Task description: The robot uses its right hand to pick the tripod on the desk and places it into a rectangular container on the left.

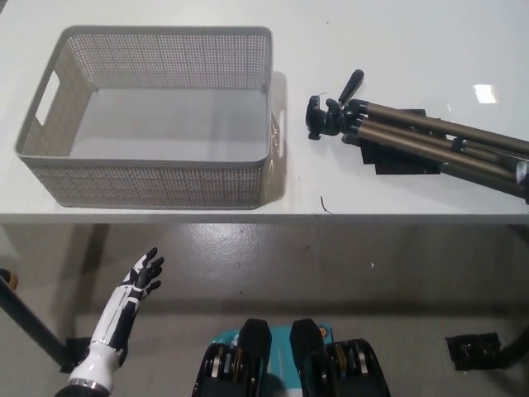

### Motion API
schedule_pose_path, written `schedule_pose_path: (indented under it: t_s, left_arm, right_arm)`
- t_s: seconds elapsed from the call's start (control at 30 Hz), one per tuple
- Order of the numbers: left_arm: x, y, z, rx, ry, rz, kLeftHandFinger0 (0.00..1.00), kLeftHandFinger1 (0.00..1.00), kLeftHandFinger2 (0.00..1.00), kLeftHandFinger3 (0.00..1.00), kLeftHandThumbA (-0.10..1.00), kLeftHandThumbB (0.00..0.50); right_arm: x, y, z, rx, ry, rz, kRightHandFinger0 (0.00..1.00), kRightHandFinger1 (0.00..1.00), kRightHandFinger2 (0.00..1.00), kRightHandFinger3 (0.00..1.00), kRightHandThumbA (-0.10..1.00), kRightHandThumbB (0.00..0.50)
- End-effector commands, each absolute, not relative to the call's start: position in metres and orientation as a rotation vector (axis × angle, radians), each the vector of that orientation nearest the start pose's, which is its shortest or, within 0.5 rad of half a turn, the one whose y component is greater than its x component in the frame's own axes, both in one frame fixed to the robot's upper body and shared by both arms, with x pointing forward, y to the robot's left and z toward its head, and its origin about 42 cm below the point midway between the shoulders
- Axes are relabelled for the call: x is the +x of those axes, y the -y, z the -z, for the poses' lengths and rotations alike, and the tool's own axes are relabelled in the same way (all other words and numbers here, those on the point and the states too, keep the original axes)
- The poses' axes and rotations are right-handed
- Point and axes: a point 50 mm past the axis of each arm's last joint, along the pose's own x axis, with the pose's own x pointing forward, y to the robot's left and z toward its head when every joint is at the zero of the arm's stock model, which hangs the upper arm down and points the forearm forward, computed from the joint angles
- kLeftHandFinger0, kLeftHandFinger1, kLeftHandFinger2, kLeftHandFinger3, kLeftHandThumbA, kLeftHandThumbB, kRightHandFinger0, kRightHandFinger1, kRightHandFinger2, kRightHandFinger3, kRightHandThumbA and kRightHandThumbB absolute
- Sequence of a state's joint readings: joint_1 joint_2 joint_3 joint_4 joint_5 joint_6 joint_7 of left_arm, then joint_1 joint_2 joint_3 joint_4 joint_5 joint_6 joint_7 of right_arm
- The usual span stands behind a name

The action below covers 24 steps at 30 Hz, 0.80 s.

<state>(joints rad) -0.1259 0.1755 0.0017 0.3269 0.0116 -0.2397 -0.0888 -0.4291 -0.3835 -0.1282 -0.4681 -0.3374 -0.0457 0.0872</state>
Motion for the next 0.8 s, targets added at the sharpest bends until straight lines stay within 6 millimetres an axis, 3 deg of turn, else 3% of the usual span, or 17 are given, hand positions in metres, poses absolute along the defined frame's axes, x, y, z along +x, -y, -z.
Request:
schedule_pose_path:
  t_s: [0.0, 0.1, 0.2, 0.33, 0.47, 0.53, 0.6, 0.7, 0.77]
  left_arm:
    - [0.329, -0.27, -0.082, 0.2, 0.132, 0.139, 1.0, 1.0, 1.0, 1.0, 1.0, 0.5]
    - [0.326, -0.268, -0.082, 0.209, 0.13, 0.148, 1.0, 1.0, 1.0, 1.0, 1.0, 0.5]
    - [0.322, -0.268, -0.08, 0.202, 0.124, 0.155, 1.0, 1.0, 1.0, 1.0, 1.0, 0.5]
    - [0.313, -0.266, -0.074, 0.192, 0.11, 0.165, 1.0, 1.0, 1.0, 1.0, 1.0, 0.5]
    - [0.312, -0.268, -0.071, 0.215, 0.111, 0.165, 1.0, 1.0, 1.0, 1.0, 1.0, 0.5]
    - [0.311, -0.268, -0.071, 0.213, 0.102, 0.164, 1.0, 1.0, 1.0, 1.0, 1.0, 0.5]
    - [0.312, -0.268, -0.072, 0.215, 0.099, 0.164, 1.0, 1.0, 1.0, 1.0, 1.0, 0.5]
    - [0.312, -0.267, -0.071, 0.214, 0.102, 0.163, 1.0, 1.0, 1.0, 1.0, 1.0, 0.5]
    - [0.312, -0.268, -0.071, 0.209, 0.101, 0.161, 1.0, 1.0, 1.0, 1.0, 1.0, 0.5]
  right_arm:
    - [0.383, 0.283, -0.448, -0.97, 0.741, 0.116, 1.0, 1.0, 1.0, 1.0, 1.0, 0.452]
    - [0.426, 0.267, -0.46, -0.987, 0.636, 0.067, 1.0, 1.0, 1.0, 1.0, 1.0, 0.467]
    - [0.456, 0.259, -0.456, -1.011, 0.562, 0.055, 1.0, 1.0, 1.0, 1.0, 1.0, 0.498]
    - [0.495, 0.253, -0.444, -1.04, 0.432, 0.031, 1.0, 1.0, 1.0, 1.0, 1.0, 0.5]
    - [0.526, 0.244, -0.429, -1.023, 0.314, -0.026, 1.0, 1.0, 1.0, 1.0, 1.0, 0.5]
    - [0.536, 0.24, -0.423, -1.007, 0.272, -0.067, 1.0, 1.0, 1.0, 1.0, 1.0, 0.481]
    - [0.546, 0.238, -0.414, -0.964, 0.226, -0.105, 1.0, 1.0, 1.0, 1.0, 0.98, 0.499]
    - [0.56, 0.234, -0.397, -0.946, 0.137, -0.154, 1.0, 1.0, 1.0, 1.0, 0.98, 0.471]
    - [0.567, 0.234, -0.384, -0.9, 0.093, -0.202, 1.0, 1.0, 1.0, 1.0, 0.99, 0.486]
